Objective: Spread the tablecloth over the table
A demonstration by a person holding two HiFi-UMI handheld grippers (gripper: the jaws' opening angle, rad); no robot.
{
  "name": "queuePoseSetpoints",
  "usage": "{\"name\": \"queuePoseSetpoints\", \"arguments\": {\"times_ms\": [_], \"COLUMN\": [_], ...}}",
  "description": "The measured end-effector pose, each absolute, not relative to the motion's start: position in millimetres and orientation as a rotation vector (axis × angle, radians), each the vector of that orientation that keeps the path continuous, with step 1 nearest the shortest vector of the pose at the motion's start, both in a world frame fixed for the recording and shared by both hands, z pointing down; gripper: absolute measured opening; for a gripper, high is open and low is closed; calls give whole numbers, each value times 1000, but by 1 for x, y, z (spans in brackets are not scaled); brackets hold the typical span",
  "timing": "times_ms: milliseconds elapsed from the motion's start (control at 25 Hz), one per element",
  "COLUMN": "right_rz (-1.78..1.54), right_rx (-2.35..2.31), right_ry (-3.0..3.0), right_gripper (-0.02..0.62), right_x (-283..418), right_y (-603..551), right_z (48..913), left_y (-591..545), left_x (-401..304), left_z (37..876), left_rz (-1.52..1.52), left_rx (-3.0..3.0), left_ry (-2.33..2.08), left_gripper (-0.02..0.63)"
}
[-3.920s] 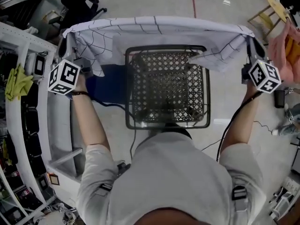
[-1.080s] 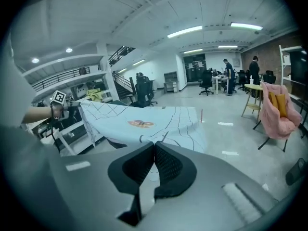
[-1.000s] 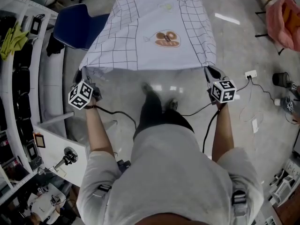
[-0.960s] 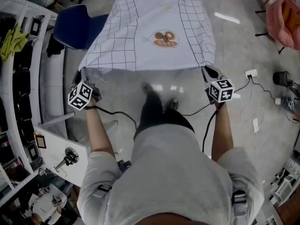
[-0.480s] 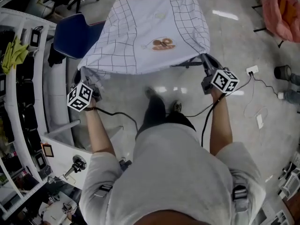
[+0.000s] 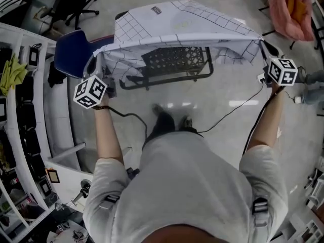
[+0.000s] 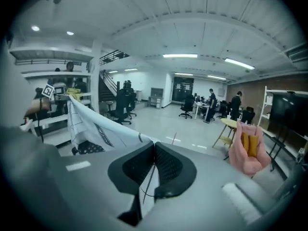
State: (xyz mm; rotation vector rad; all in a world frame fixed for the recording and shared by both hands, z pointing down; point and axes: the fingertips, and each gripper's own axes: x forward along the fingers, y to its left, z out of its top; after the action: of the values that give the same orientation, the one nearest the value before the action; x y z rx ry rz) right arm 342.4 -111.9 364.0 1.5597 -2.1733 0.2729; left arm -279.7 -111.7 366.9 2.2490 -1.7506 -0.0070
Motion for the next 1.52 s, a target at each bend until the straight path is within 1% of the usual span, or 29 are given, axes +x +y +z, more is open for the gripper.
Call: {"name": "queuePoseSetpoints", "arguments": {"times_ms": [120, 280, 560, 680, 800, 1040, 1200, 1240, 1320, 1400, 1520], "right_rz": [355, 555, 811, 830, 777, 694, 705, 734, 820, 849, 712], "right_rx": [1458, 1246, 1000, 971, 947, 997, 981, 998, 1043, 1075, 1143], "right_ry": [-2266, -2406, -2498, -2493, -2450, -2348, -2279, -2269, -2245, -2203, -2096], "right_gripper": [8, 8, 8, 8, 8, 8, 12, 27, 108, 126, 135], "right_x": [297, 215, 78, 27, -9, -51, -82, -84, -77, -57, -5], "right_y": [-105, -89, -52, -51, -55, -79, -84, -82, -73, -59, -45], "right_z": [394, 450, 515, 528, 539, 562, 615, 629, 649, 657, 656], "left_y": [-108, -94, -88, -102, -117, -148, -164, -167, -175, -182, -187], "left_x": [-321, -387, -472, -494, -511, -534, -525, -522, -516, -507, -493], "left_z": [361, 328, 288, 283, 288, 310, 342, 354, 379, 399, 426], "left_rz": [-28, -116, -28, 3, -2, -18, 52, 68, 102, 166, 228], "left_rx": [2150, 2037, 2021, 2035, 2034, 2020, 2011, 2000, 1980, 1979, 1972], "left_ry": [-1844, -2032, -2179, -2184, -2175, -2144, -2127, -2119, -2097, -2080, -2060], "left_gripper": [26, 26, 26, 26, 26, 26, 26, 26, 26, 26, 26]}}
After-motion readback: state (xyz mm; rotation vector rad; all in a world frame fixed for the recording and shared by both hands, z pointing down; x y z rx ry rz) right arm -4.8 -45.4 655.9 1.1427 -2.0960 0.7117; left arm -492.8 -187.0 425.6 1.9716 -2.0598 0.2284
